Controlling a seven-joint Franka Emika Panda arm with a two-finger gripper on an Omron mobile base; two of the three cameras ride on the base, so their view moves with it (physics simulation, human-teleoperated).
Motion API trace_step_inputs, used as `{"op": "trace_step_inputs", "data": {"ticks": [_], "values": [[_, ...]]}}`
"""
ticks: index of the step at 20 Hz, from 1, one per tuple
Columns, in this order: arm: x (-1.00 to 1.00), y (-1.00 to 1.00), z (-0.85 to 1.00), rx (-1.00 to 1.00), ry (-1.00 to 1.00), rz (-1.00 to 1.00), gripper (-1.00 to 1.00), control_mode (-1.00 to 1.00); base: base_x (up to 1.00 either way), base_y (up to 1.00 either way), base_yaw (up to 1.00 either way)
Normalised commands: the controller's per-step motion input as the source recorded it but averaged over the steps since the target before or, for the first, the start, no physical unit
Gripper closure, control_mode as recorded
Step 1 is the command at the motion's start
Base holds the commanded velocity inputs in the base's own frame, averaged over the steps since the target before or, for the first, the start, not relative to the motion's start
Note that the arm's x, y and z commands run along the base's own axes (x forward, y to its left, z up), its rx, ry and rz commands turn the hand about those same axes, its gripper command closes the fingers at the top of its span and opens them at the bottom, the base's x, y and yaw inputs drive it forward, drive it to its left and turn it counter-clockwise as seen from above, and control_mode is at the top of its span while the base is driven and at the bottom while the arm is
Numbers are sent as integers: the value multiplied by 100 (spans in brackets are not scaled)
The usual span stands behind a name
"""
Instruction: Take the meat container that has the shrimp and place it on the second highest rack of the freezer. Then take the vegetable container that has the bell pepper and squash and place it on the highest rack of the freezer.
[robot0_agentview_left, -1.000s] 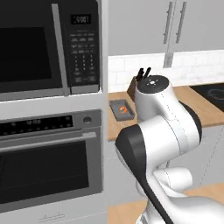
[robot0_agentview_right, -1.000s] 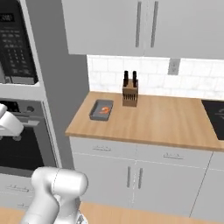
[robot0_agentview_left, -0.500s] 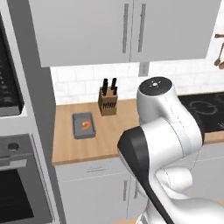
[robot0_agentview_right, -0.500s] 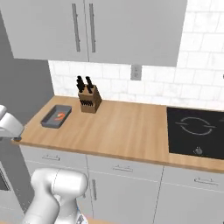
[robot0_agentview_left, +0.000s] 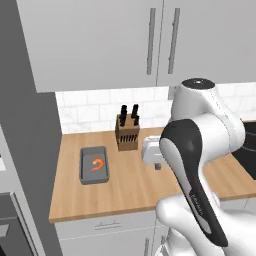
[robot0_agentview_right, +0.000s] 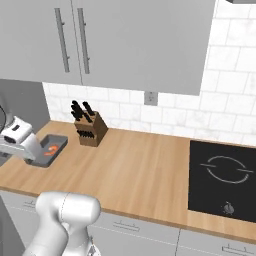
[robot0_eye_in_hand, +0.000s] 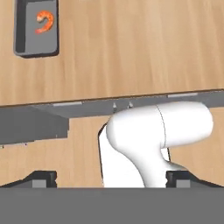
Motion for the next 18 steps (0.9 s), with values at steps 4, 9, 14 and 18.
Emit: {"op": "trace_step_inputs", "data": {"ticks": [4, 9, 14, 18], "values": [[96, 31, -100, 58, 36, 0, -100, -100, 0, 0, 0], [100, 76, -74, 15, 24, -15, -100, -100, 0, 0, 0], [100, 57, -71, -1, 16, -18, -100, -100, 0, 0, 0], [88, 44, -82, -3, 22, -16, -100, -100, 0, 0, 0]]}}
